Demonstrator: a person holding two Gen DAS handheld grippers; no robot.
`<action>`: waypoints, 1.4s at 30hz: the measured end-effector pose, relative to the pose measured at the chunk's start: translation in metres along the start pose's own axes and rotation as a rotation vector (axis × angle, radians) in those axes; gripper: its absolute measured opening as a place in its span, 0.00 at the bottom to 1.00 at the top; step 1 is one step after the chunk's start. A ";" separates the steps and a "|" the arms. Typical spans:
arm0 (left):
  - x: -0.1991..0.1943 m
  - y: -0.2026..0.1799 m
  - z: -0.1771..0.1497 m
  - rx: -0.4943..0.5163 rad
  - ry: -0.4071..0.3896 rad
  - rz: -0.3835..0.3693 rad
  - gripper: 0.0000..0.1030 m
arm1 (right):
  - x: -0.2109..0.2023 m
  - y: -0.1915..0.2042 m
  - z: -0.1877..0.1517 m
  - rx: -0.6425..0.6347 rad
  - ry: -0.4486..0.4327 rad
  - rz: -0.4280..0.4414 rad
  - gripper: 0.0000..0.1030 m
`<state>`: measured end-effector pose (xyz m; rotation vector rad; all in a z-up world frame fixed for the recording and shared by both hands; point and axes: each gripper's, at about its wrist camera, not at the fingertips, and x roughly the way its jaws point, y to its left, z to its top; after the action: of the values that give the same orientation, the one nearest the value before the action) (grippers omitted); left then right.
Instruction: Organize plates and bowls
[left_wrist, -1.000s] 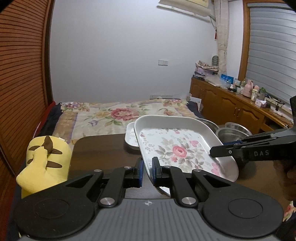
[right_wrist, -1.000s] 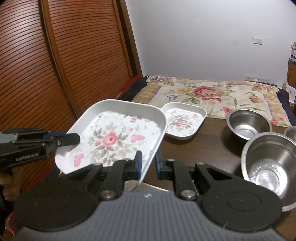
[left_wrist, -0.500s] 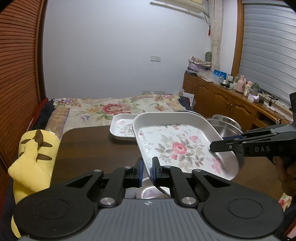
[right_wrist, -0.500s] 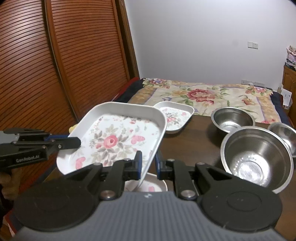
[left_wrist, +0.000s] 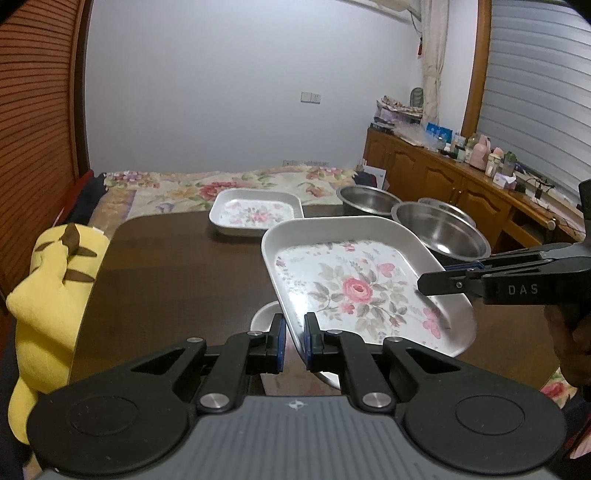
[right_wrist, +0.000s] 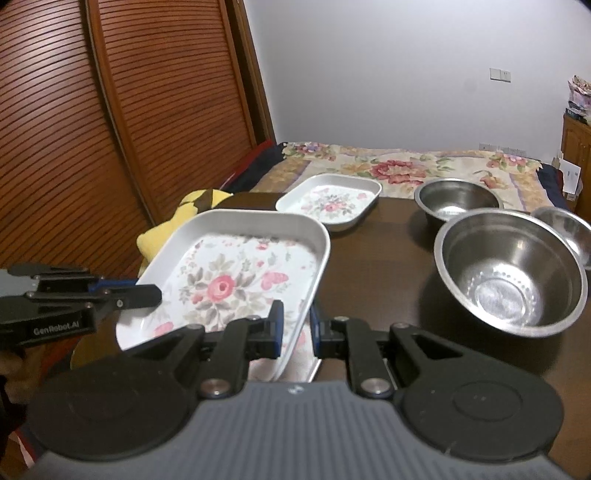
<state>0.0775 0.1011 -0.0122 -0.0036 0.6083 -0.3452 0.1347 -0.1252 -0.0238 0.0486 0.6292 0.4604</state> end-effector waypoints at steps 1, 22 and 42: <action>0.000 0.000 -0.002 -0.002 0.004 -0.001 0.10 | 0.000 0.000 -0.003 0.001 0.002 0.000 0.16; 0.018 -0.003 -0.030 0.030 0.047 0.050 0.10 | 0.007 0.007 -0.042 0.050 -0.029 -0.031 0.16; 0.028 -0.011 -0.038 0.079 0.047 0.112 0.12 | 0.013 0.010 -0.053 0.071 -0.065 -0.062 0.17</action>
<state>0.0737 0.0859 -0.0580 0.1142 0.6381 -0.2612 0.1091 -0.1157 -0.0722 0.1102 0.5816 0.3751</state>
